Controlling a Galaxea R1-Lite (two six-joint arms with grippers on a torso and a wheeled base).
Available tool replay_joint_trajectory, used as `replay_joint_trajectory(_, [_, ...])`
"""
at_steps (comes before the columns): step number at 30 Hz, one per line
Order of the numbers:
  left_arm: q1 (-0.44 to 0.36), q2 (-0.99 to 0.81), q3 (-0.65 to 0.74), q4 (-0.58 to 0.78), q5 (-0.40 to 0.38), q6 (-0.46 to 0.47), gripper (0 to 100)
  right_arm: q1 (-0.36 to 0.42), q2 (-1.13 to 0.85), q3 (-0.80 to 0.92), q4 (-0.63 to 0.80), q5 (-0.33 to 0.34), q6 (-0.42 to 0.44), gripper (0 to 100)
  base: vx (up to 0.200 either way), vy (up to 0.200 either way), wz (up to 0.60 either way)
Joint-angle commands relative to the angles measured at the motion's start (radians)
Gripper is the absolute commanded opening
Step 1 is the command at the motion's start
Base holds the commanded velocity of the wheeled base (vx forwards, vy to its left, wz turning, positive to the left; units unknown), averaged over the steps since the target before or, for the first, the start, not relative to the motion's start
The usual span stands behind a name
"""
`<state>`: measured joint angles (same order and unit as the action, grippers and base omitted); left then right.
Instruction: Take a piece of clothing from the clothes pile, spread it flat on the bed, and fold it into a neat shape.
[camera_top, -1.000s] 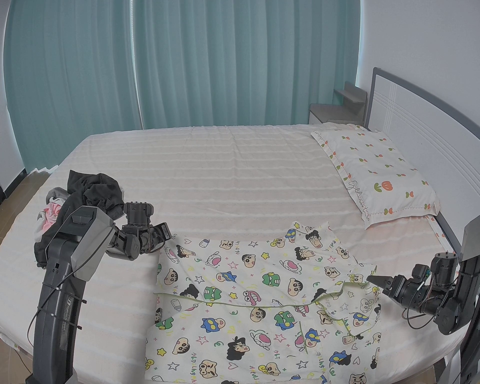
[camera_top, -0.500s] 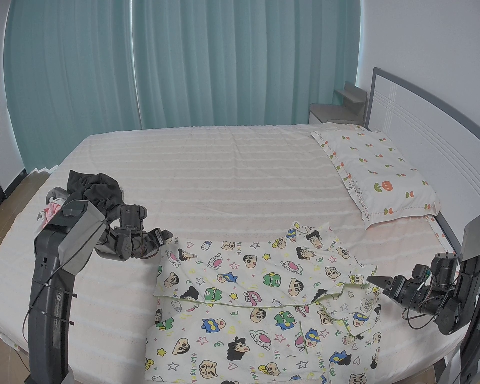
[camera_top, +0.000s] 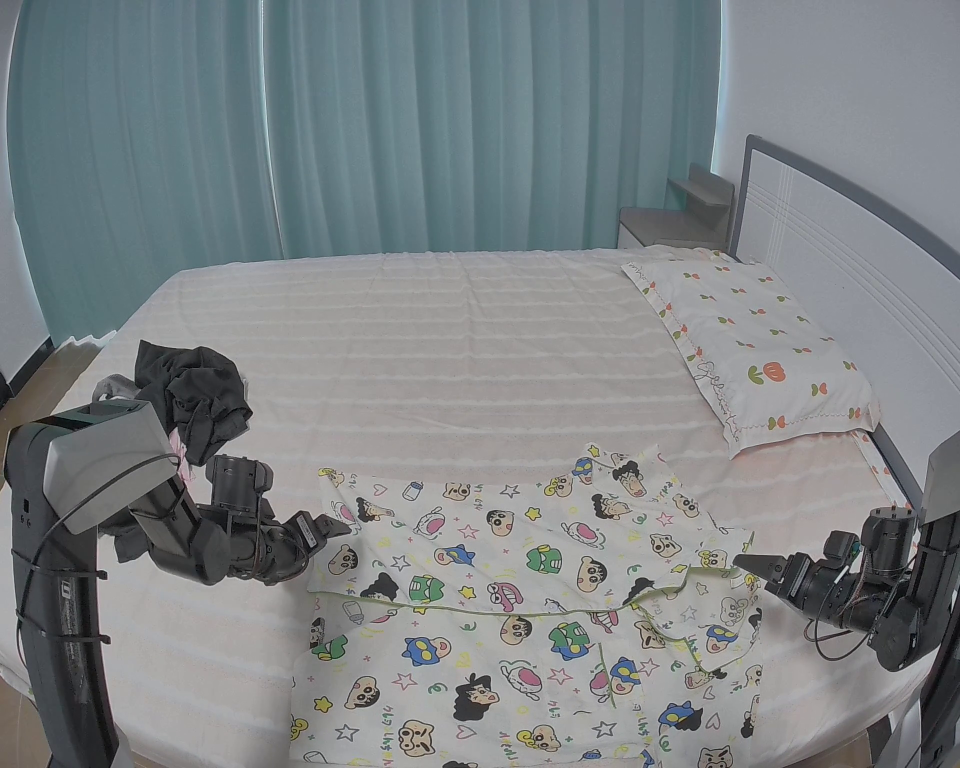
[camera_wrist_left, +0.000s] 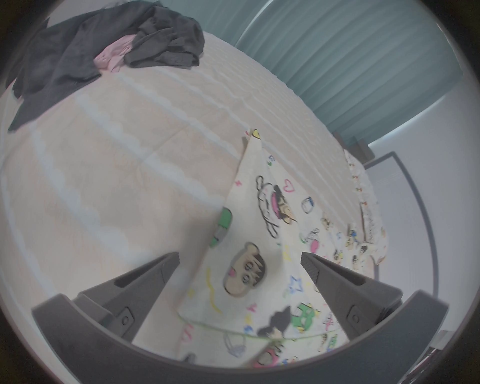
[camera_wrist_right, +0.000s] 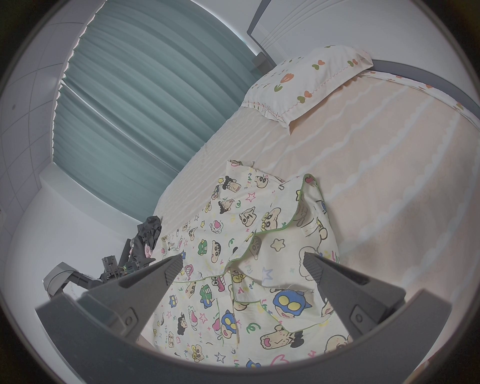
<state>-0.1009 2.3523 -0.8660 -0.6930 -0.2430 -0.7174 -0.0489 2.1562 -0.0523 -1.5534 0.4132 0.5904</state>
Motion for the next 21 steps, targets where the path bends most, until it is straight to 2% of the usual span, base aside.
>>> replay_joint_trajectory(1, [-0.065,-0.074,0.124,-0.054,0.033,-0.023,100,-0.002,0.004,0.000,-0.017,0.001,0.000,100,0.000,0.000,0.00])
replay_joint_trajectory(4, [-0.106,-0.065,0.139,-0.056,0.128,-0.023,100,-0.002,0.004,0.000,-0.017,0.001,0.000,100,0.000,0.000,0.00])
replay_joint_trajectory(7, [-0.143,-0.065,0.156,-0.057,0.174,-0.025,100,-0.002,0.004,0.000,-0.017,0.001,0.000,100,0.000,0.000,0.00])
replay_joint_trajectory(17, [-0.174,-0.048,0.153,-0.063,0.266,-0.030,100,-0.002,0.001,0.002,-0.017,0.001,0.000,100,0.000,0.000,0.00])
replay_joint_trajectory(21, [-0.183,-0.048,0.163,-0.069,0.277,-0.031,100,-0.002,0.001,0.002,-0.017,0.001,0.000,100,0.000,0.000,0.00])
